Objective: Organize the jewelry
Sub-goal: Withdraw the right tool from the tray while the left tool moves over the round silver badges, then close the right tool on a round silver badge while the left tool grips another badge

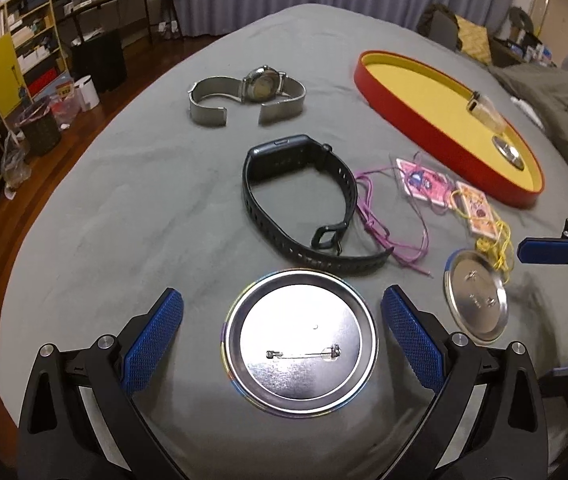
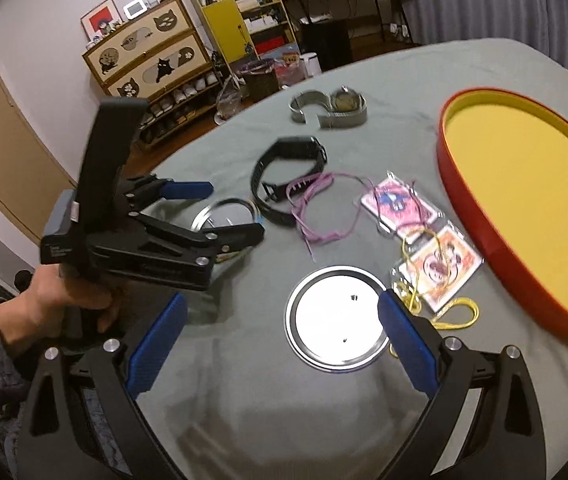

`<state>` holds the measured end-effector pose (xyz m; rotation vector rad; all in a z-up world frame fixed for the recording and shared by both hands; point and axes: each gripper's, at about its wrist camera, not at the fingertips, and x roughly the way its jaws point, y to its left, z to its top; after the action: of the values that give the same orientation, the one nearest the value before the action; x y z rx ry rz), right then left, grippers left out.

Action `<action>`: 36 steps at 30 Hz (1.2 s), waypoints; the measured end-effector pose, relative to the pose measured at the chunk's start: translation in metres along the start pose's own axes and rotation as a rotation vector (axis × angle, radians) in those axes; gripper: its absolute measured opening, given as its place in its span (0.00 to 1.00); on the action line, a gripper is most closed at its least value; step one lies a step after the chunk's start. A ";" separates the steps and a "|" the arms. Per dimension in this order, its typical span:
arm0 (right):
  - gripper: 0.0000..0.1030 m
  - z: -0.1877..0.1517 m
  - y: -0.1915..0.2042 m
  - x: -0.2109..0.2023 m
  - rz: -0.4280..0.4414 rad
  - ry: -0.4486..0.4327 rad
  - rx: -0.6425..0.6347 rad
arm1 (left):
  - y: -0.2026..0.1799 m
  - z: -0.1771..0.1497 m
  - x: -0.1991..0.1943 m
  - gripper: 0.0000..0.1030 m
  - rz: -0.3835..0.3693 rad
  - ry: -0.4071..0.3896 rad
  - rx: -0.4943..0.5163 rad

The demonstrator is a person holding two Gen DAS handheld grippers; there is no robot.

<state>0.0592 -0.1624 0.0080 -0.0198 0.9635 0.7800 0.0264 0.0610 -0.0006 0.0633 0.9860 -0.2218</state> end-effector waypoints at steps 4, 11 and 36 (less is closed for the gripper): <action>0.89 -0.007 -0.005 0.006 -0.011 0.022 0.017 | 0.000 -0.002 0.000 0.95 0.004 0.002 0.002; 0.89 -0.011 -0.008 0.018 -0.033 0.051 0.016 | -0.003 -0.006 0.000 0.95 0.022 0.009 0.018; 0.90 -0.011 -0.009 0.041 -0.158 0.098 -0.009 | -0.011 -0.012 0.002 0.95 0.060 0.031 0.050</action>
<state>0.0702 -0.1493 -0.0315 -0.1415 1.0381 0.6422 0.0159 0.0522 -0.0083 0.1423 1.0084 -0.1911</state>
